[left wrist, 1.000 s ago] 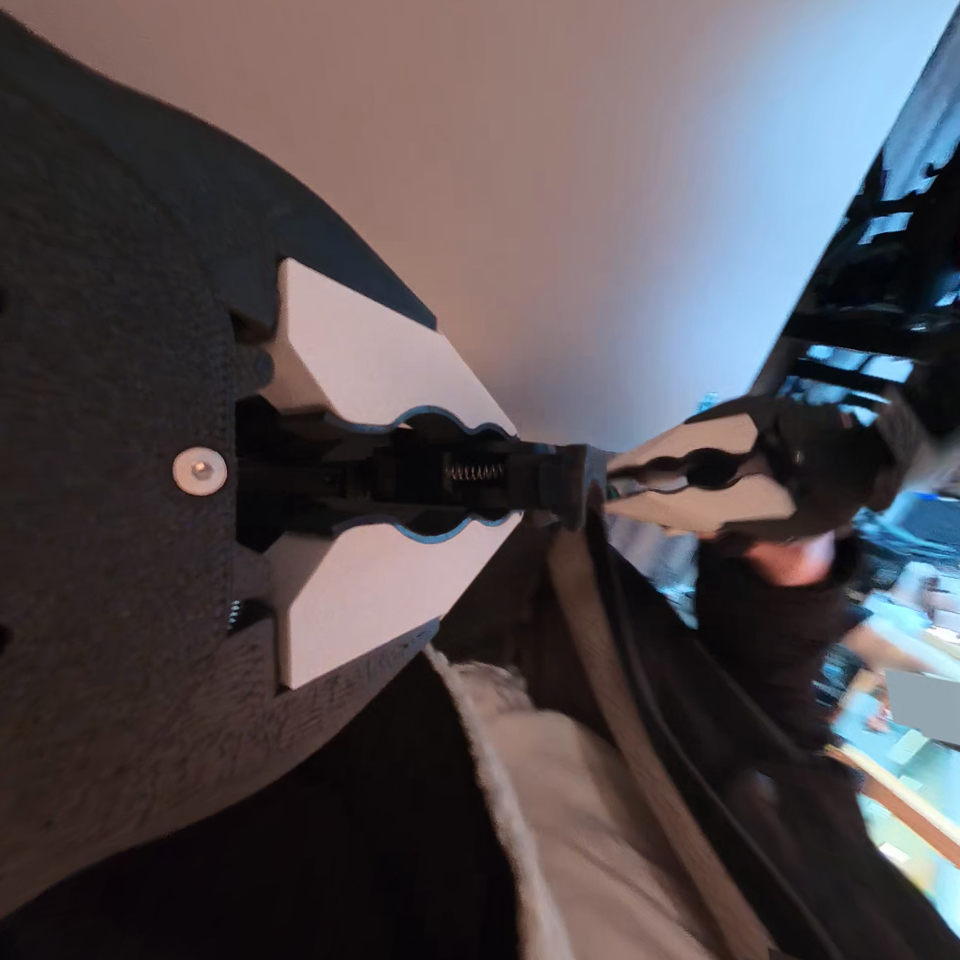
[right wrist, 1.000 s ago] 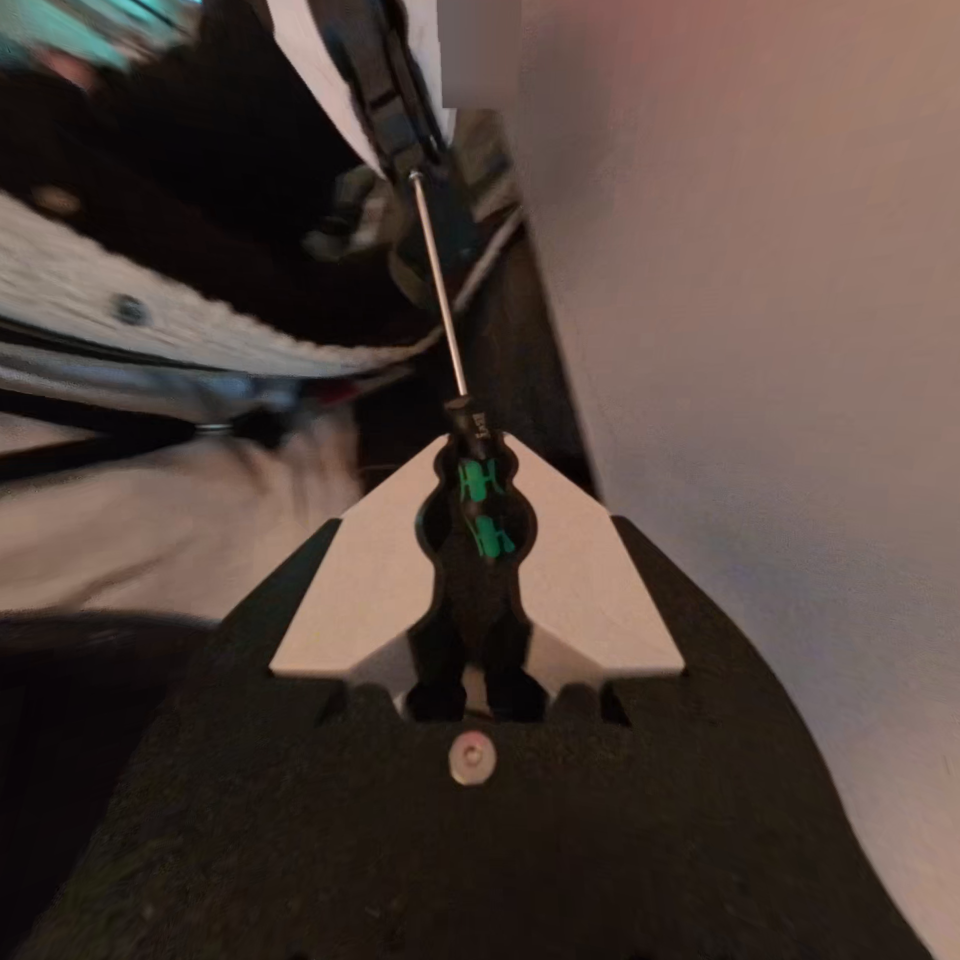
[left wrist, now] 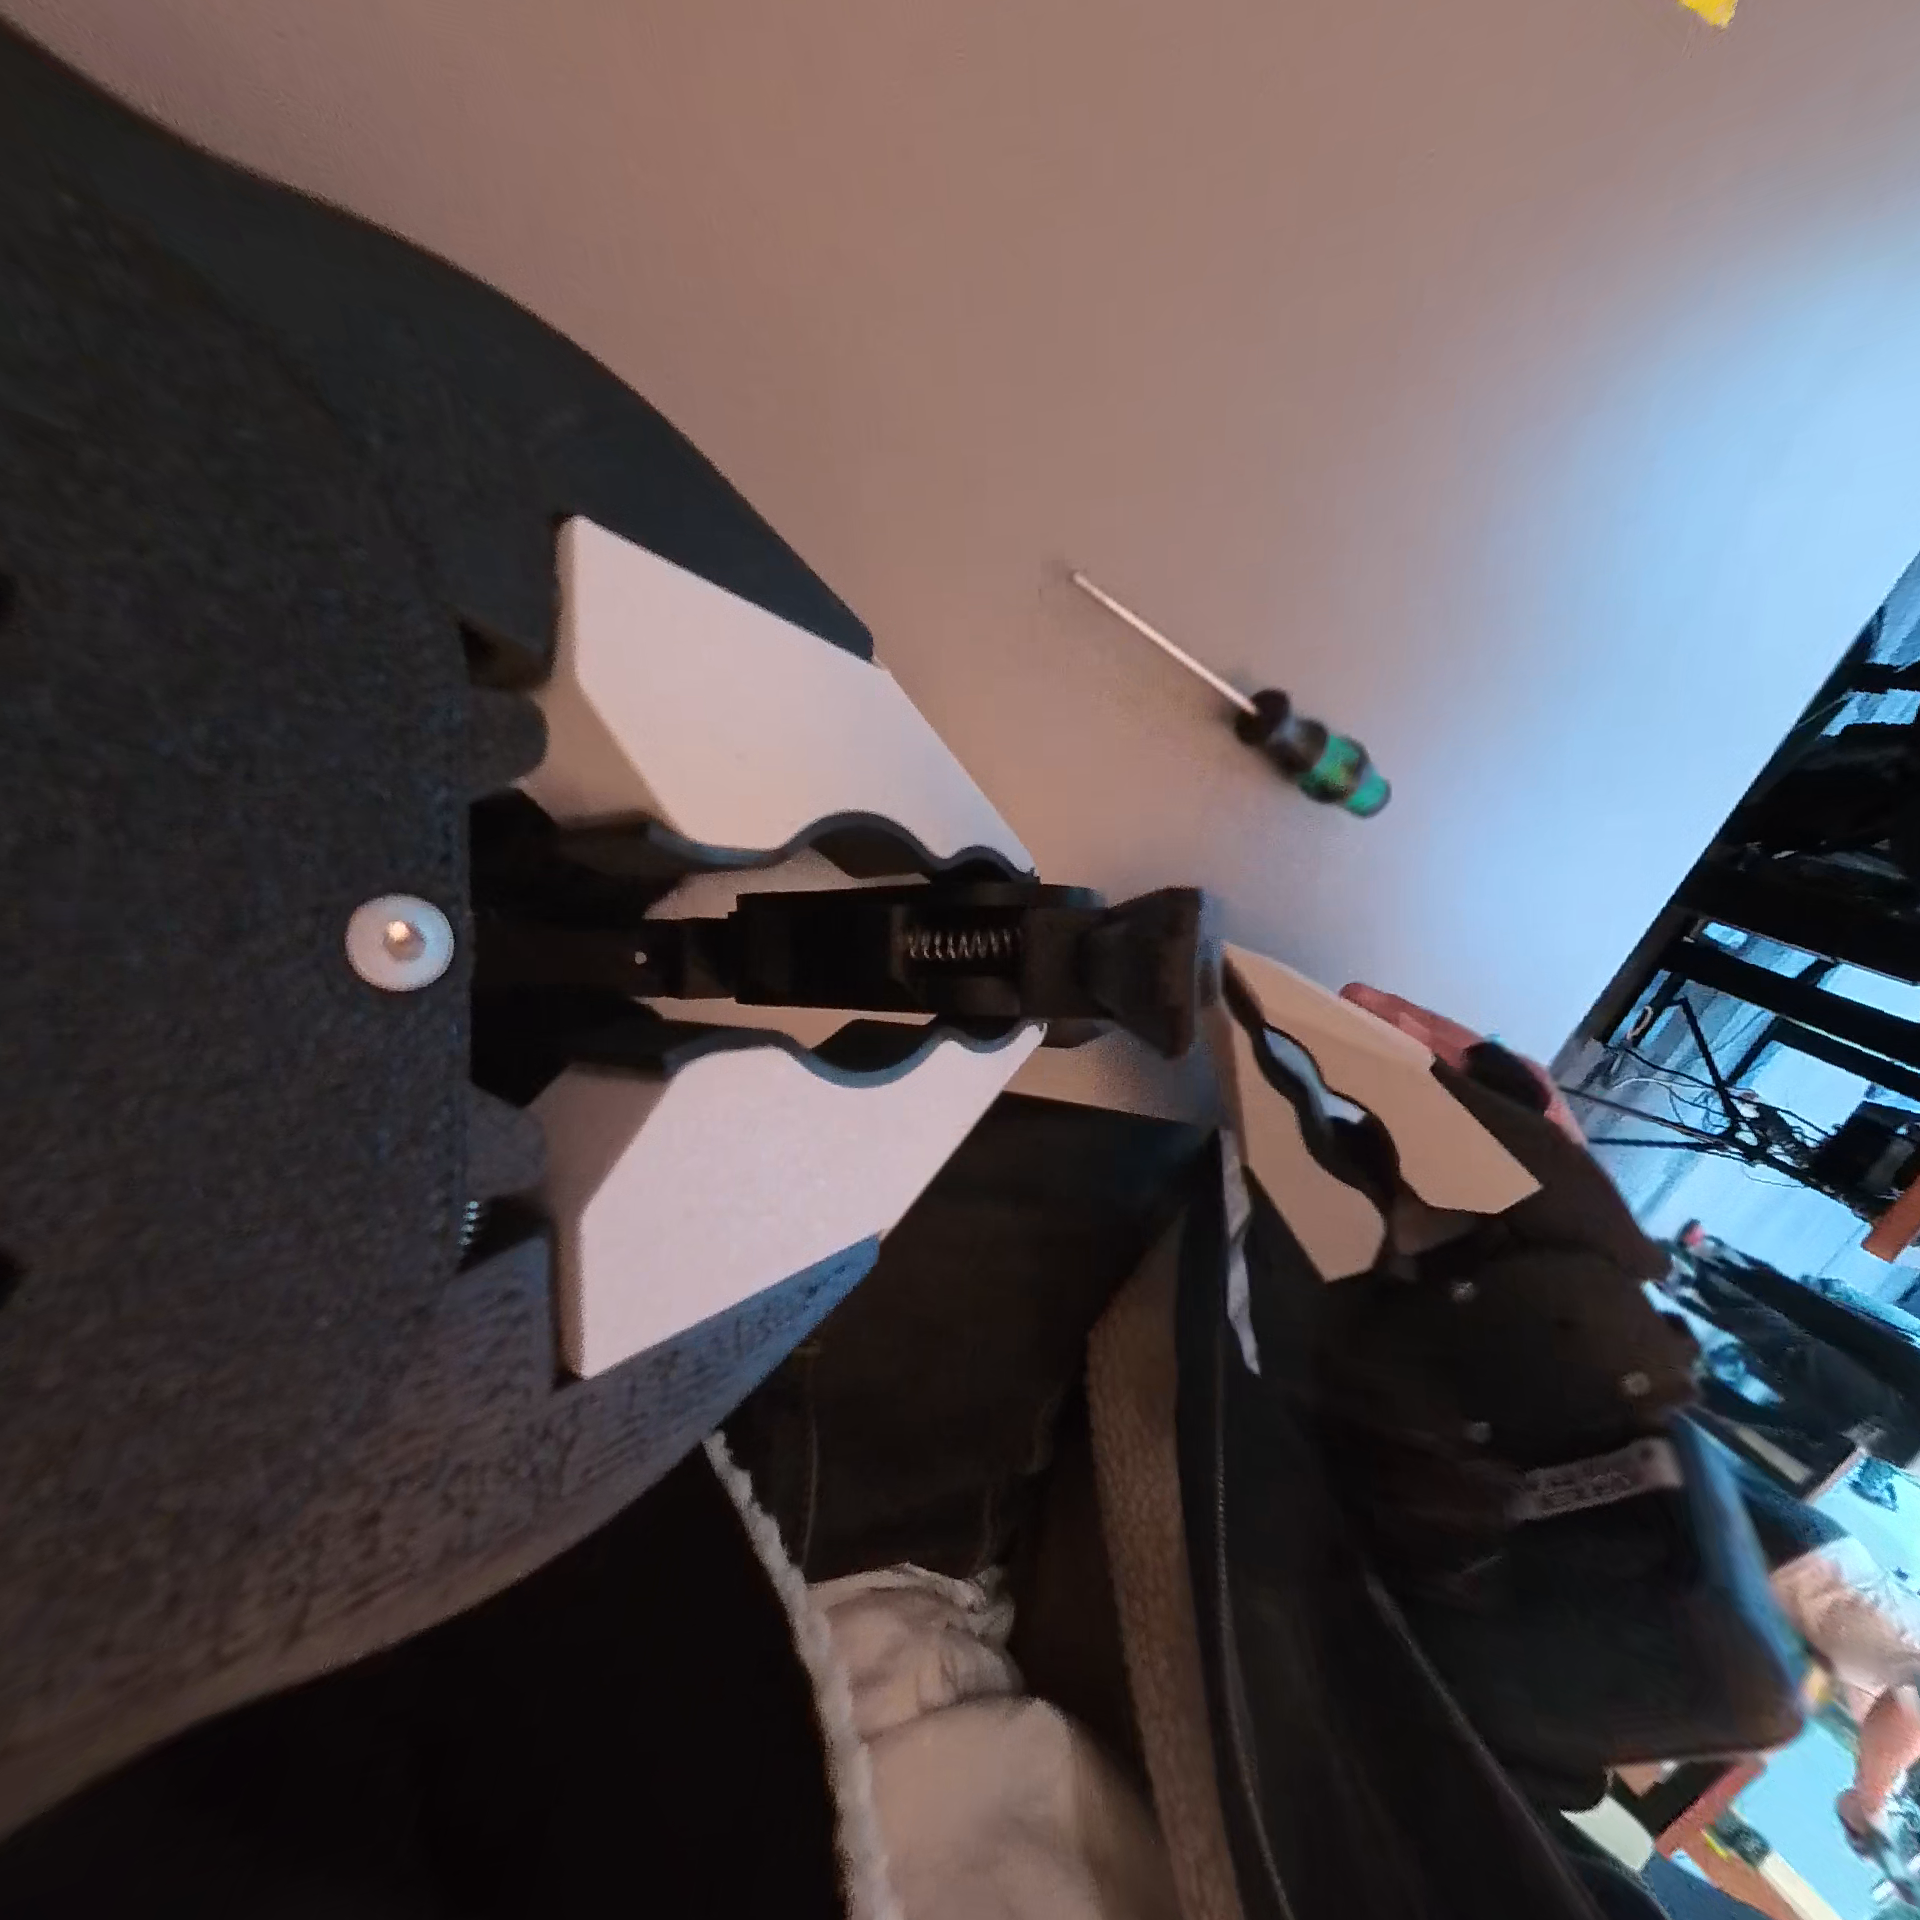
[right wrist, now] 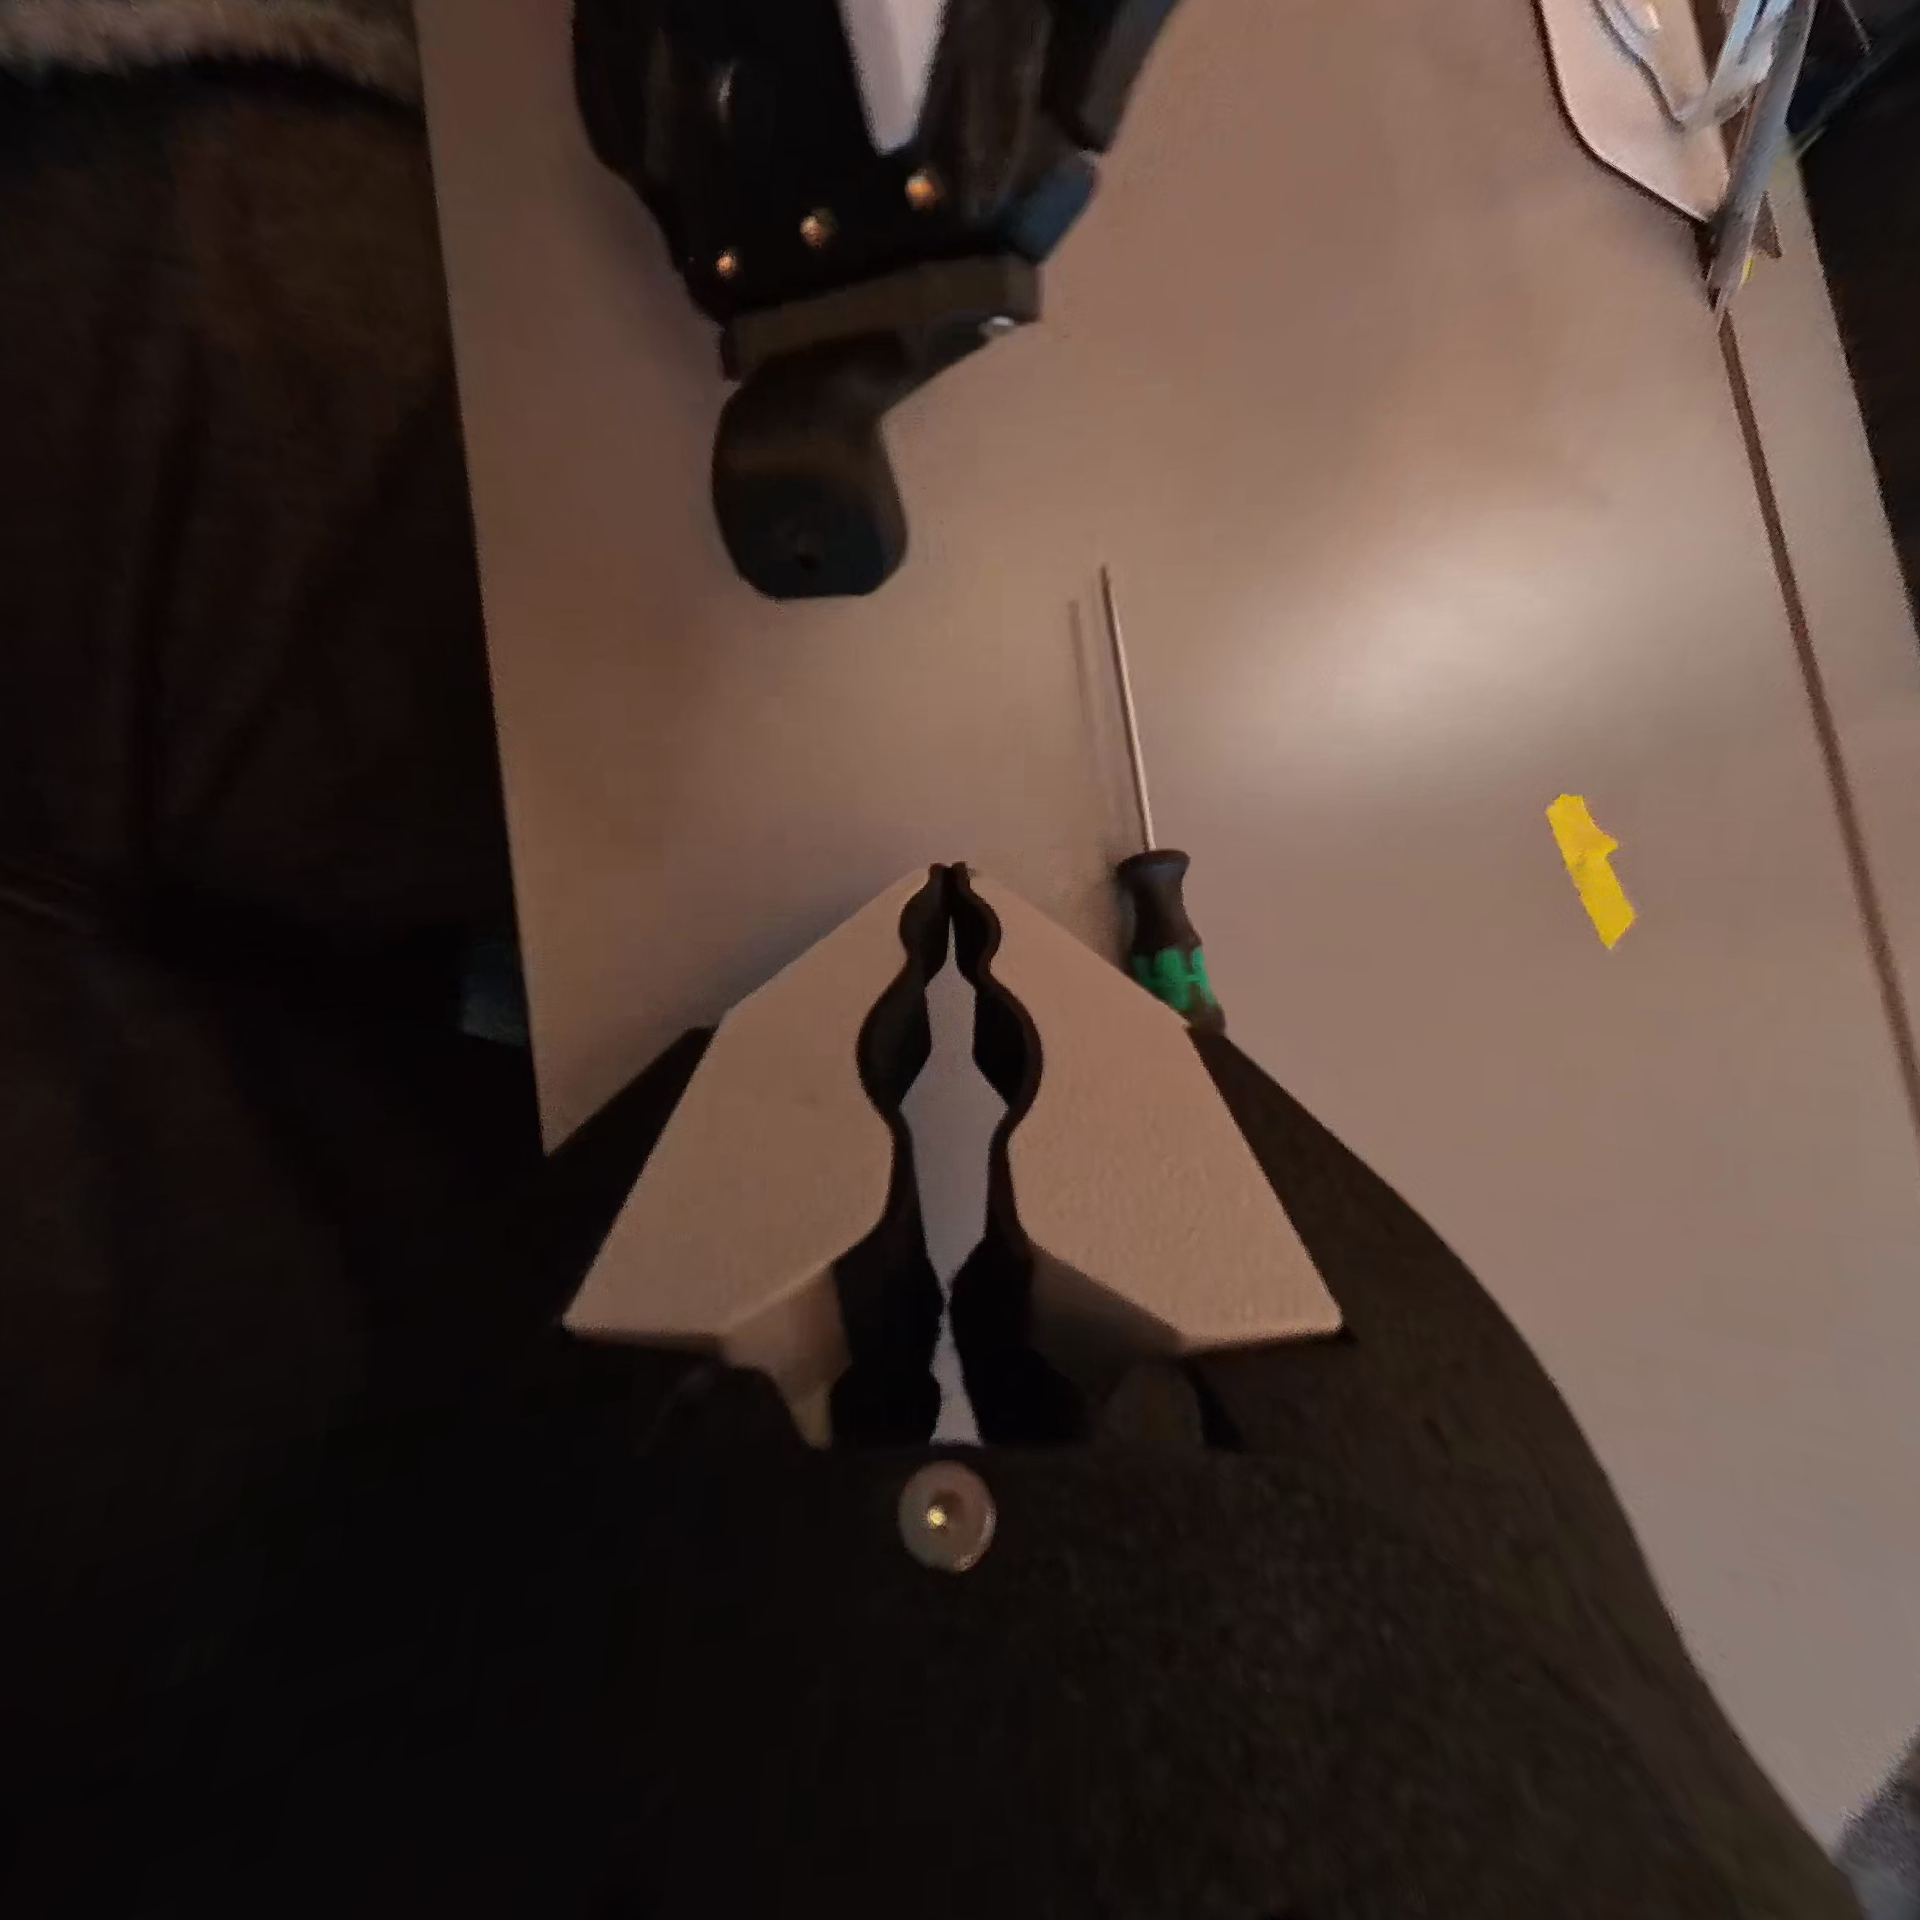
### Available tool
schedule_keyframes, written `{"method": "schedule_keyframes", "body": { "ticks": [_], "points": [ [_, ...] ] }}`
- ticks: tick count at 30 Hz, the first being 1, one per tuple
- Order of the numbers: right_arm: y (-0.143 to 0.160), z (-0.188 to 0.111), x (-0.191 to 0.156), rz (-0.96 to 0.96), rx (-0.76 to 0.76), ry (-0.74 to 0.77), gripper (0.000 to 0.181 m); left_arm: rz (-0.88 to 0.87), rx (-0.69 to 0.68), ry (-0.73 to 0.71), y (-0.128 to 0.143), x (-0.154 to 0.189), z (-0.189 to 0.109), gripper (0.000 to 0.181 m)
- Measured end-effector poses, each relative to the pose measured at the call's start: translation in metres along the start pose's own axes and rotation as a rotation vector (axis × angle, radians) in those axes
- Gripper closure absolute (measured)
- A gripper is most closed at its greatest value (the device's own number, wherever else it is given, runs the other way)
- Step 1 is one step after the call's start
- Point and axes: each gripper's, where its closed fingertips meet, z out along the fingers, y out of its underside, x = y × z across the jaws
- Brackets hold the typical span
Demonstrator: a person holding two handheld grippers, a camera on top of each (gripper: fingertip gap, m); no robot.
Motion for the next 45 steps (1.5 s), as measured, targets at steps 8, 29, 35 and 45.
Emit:
{"method": "schedule_keyframes", "body": {
  "ticks": [8,29,35,45],
  "points": [
    [0.023,0.02,0.078,0.23,-0.054,-0.2,0.142,-0.005,0.068,0.023,-0.01,0.008,-0.009,0.16],
    [-0.018,0.049,0.211,0.047,0.311,0.287,0.166,-0.091,0.319,0.045,-0.109,-0.143,-0.038,0.16],
    [0.001,0.055,0.22,-0.21,0.168,0.509,0.166,-0.16,0.31,0.16,-0.128,-0.183,-0.012,0.16],
    [0.022,0.078,0.22,-0.217,0.013,0.468,0.166,-0.091,0.216,0.137,-0.104,-0.193,0.007,0.16]
  ]
}}
